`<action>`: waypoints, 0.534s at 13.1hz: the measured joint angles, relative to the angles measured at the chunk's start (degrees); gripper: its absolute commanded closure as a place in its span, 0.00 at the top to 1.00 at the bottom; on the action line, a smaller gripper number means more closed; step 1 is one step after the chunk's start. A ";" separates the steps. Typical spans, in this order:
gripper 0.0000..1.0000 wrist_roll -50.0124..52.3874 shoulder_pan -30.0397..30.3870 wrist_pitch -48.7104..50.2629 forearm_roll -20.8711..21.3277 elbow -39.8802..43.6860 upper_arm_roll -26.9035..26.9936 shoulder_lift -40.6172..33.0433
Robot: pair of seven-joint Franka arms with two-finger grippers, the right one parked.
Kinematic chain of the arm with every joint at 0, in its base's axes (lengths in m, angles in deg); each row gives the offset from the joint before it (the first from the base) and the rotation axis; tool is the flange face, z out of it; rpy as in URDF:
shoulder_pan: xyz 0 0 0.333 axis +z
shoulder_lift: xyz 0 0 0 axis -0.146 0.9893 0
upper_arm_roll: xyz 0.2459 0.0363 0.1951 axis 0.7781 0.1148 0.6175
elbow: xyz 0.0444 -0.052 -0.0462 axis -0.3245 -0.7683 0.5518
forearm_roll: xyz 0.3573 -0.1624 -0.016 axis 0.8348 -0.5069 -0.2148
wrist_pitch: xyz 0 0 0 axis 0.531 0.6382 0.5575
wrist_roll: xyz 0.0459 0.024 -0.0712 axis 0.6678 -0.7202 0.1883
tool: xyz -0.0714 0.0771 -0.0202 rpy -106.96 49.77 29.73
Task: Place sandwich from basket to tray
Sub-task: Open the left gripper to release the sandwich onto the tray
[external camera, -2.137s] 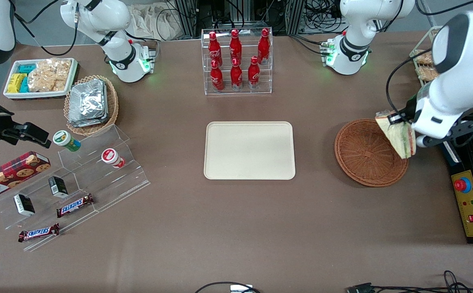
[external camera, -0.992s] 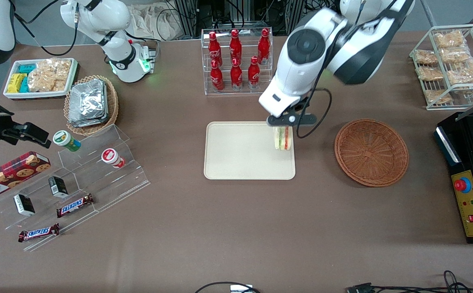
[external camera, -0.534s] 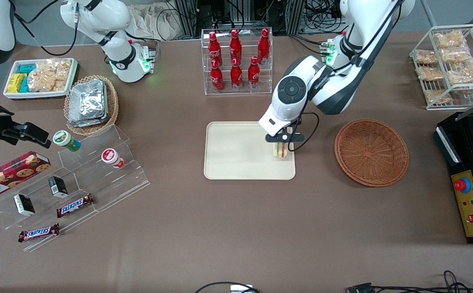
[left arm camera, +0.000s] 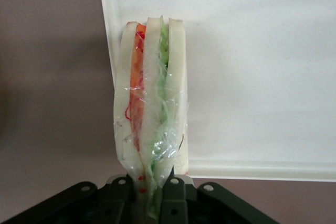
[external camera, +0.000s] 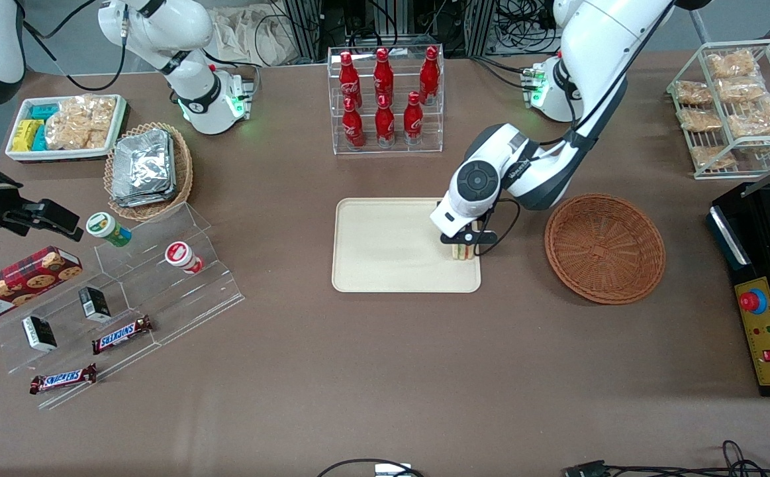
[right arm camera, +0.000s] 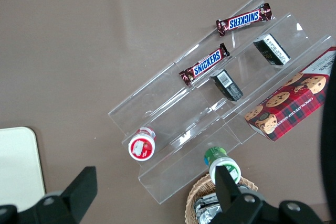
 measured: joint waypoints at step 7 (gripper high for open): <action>1.00 0.00 0.19 4.36 0.03 1.94 0.75 -0.68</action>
